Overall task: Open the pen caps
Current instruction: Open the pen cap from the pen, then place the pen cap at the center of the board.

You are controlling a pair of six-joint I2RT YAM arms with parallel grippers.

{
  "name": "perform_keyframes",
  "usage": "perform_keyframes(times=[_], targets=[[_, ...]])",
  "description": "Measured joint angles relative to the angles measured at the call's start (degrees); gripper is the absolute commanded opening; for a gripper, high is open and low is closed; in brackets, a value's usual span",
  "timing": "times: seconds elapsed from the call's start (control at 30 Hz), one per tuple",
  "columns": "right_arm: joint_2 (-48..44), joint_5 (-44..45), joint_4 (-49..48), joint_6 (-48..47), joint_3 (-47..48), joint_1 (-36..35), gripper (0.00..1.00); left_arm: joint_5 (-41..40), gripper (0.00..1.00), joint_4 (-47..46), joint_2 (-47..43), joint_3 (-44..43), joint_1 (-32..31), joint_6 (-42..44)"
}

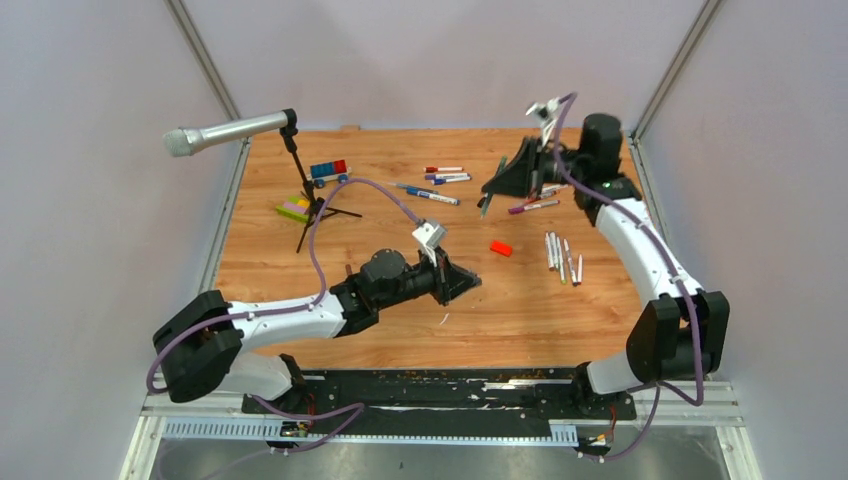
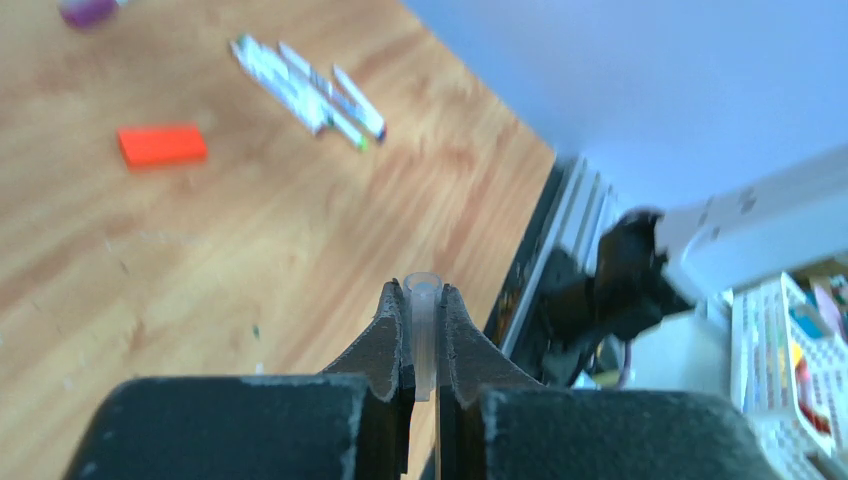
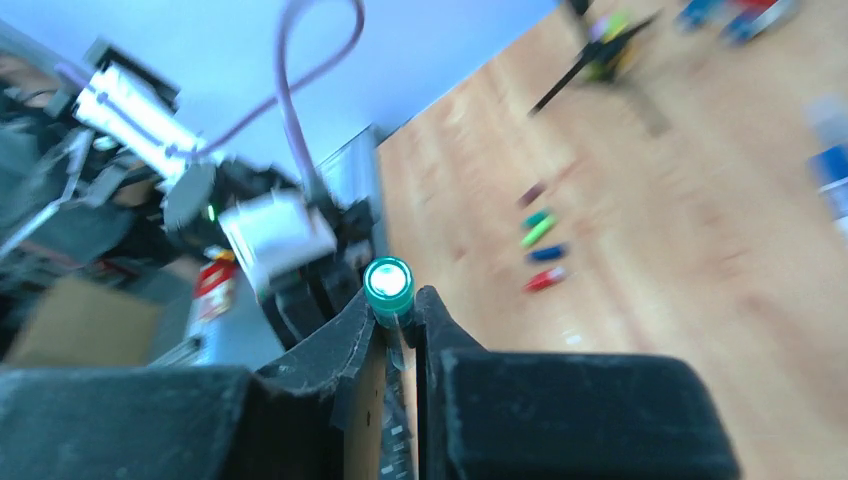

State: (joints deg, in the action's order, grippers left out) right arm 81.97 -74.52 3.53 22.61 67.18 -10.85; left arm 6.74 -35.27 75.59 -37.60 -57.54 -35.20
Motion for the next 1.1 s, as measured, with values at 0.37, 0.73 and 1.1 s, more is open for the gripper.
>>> perform_keyframes(times=[0.37,0.73,1.1], targets=[[0.57,0.94,3.8,-5.01,11.69,5.6,0.0,3.32,0.0,4.61,1.46,7.06,-1.36,-0.46],[-8.87,9.73,18.49,-25.03,-6.8,17.81,0.0,-13.66,0.0,21.44,-8.2,7.69,-1.36,0.52],[-15.5,11.67,17.18,-29.09,-20.87,26.6,0.01,-27.8,0.0,43.6,0.66,-3.28,1.75,-0.74]])
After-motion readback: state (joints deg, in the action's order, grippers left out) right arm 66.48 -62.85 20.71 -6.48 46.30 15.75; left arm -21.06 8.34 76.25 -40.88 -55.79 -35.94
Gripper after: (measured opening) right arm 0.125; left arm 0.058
